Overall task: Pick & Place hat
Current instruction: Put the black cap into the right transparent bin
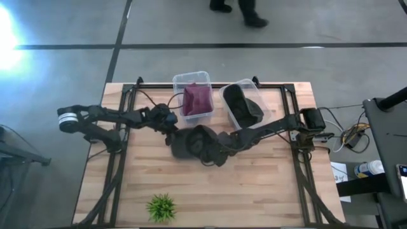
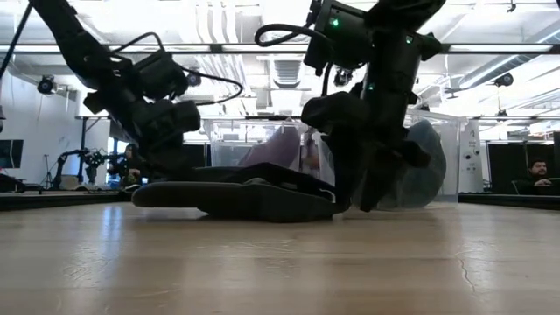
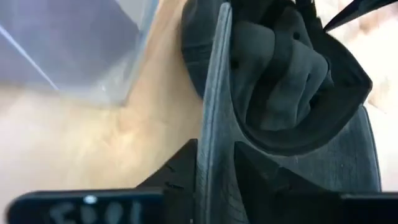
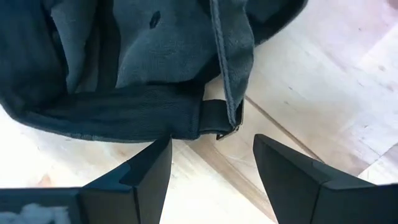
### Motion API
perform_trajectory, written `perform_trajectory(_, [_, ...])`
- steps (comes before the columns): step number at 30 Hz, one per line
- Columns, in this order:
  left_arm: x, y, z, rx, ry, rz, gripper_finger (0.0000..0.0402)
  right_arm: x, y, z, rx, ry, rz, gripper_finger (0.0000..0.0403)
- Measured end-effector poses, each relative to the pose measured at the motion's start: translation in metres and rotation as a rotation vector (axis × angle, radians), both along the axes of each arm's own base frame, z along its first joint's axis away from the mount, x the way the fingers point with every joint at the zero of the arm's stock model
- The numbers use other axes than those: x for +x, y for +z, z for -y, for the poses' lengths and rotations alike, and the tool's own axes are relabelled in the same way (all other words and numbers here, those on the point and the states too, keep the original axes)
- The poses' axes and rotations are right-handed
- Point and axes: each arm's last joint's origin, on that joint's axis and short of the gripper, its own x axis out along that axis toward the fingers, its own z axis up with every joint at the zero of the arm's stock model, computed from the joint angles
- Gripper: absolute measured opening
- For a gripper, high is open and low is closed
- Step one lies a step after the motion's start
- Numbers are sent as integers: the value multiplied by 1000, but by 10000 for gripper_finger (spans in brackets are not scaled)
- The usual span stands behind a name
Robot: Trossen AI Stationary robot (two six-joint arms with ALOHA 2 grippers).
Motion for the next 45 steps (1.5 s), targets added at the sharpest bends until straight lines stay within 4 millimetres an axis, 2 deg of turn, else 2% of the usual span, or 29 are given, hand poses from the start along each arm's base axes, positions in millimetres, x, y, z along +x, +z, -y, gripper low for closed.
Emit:
perform_trajectory(3, [-2, 1, 6, -23, -12, -24, 47, 4, 8, 0, -46, 31, 31, 221])
perform_trajectory(5, [-3, 8, 11, -35, -34, -22, 16, 5, 21, 0, -85, 49, 73, 221])
perform_trajectory(11, [-18, 41, 38, -76, -58, 9, 7, -3, 75, 5, -238, 55, 221, 221])
perform_trajectory(18, [-30, 106, 61, -41, 67, 316, 7, -48, 158, 17, -416, -108, 481, 221])
perform_trajectory(22, [-31, 140, 66, 37, 122, 427, 7, -71, 189, 20, -410, -82, 585, 221])
perform_trajectory(25, [-27, 163, 65, 113, 221, 481, 7, -83, 201, 18, -423, -66, 623, 221])
perform_trajectory(32, [-12, 204, 55, 343, 494, 634, 7, -102, 218, 18, -410, -210, 717, 221])
perform_trajectory(38, [-1, 218, 51, 455, 584, 653, 7, -112, 228, 20, -352, -282, 778, 221])
perform_trajectory(42, [14, 227, 51, 424, 560, 778, 7, -103, 216, 20, -381, -301, 736, 221])
perform_trajectory(45, [30, 221, 52, 405, 522, 758, 7, -95, 211, 20, -429, -326, 724, 221])
